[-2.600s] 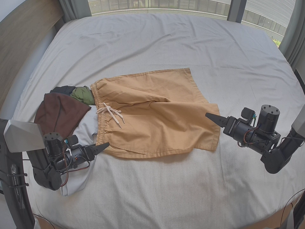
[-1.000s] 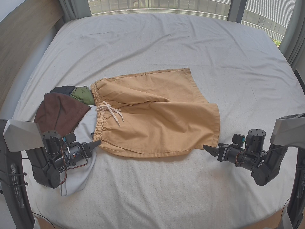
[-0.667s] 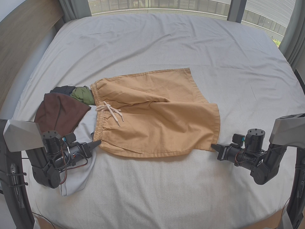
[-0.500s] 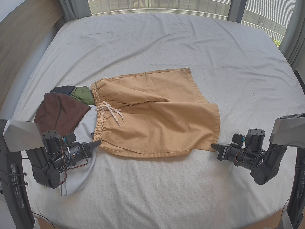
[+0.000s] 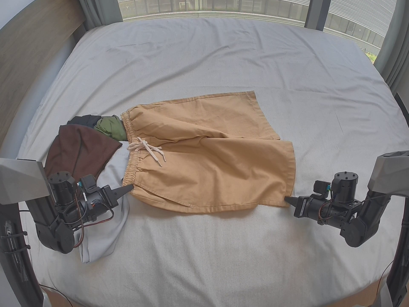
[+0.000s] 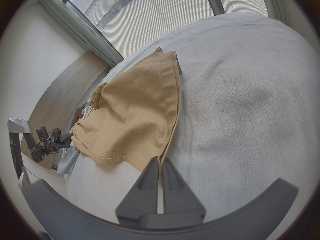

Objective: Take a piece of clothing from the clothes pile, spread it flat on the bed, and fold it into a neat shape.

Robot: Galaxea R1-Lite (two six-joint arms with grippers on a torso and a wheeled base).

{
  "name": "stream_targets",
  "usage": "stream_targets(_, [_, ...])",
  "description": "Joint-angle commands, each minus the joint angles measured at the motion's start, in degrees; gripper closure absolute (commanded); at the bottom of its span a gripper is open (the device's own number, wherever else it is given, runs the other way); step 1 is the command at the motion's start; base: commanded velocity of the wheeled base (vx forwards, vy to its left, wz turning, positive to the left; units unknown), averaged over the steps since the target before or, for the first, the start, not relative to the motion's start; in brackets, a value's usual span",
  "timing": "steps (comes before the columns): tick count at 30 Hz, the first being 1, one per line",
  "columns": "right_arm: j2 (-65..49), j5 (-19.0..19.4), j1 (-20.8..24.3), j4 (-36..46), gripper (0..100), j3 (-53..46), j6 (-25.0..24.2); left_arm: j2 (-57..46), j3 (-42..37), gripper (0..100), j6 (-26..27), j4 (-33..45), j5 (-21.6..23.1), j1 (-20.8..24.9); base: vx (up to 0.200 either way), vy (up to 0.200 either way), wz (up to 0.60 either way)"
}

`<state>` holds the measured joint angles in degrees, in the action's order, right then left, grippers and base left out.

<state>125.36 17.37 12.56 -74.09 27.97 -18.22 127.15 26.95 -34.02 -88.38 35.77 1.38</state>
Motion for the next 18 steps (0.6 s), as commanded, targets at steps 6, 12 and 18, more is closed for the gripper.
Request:
stream_targets(6, [-0.64,1.52,-0.25,0.18,100,-1.16,-0.06,0.47,0.03,100,0.36,-0.12,-0.44,0.12,0.0,0.0,0.0])
stream_targets(12, [-0.55,1.52,-0.6,2.29,100,-0.98,-0.06,0.47,0.12,100,0.36,-0.12,-0.44,-0.06,0.0,0.0,0.0])
stream_targets(18, [-0.55,1.61,-0.6,2.29,0,-1.07,-0.06,0.47,0.12,100,0.36,-0.12,-0.44,0.03,0.0,0.0,0.0])
